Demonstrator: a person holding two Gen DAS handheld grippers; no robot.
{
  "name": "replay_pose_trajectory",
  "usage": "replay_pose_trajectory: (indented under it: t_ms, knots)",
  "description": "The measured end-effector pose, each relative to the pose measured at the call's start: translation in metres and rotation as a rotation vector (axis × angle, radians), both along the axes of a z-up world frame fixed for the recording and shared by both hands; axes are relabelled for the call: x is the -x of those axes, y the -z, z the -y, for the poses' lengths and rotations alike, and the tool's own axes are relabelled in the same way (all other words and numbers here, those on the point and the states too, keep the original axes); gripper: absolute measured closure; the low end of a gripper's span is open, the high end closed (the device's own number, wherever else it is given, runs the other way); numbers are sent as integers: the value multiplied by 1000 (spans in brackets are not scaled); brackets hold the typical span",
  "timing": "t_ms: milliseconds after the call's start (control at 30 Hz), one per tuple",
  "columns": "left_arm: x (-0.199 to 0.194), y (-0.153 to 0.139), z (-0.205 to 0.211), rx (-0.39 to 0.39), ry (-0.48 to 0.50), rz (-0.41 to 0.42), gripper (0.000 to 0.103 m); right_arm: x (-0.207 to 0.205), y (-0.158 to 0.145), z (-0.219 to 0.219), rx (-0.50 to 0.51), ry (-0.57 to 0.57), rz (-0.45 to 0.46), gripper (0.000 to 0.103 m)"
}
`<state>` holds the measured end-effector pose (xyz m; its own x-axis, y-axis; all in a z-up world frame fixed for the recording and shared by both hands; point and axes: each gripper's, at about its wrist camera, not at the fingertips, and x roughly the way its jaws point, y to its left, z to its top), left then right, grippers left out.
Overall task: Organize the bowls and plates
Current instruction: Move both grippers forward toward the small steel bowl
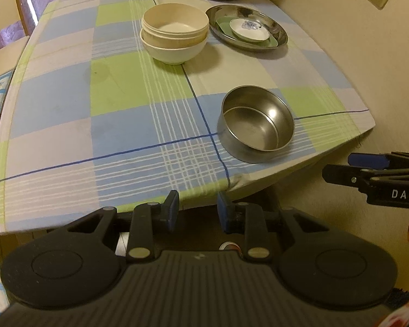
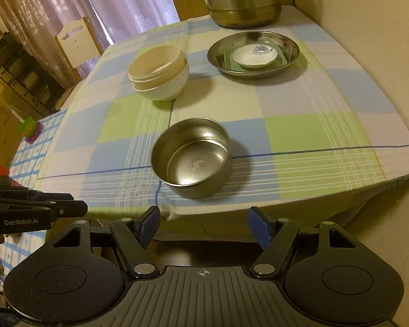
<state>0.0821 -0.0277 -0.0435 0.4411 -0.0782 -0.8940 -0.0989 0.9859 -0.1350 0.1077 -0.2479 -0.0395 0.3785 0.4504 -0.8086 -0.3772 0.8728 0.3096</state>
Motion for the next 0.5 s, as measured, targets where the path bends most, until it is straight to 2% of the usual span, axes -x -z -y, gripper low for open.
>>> replay_pose_trajectory:
  t_ms: [500]
  knots:
    - [-21,11,27,17,-52,-11,76,-33,13,22,6,-54,-28,32]
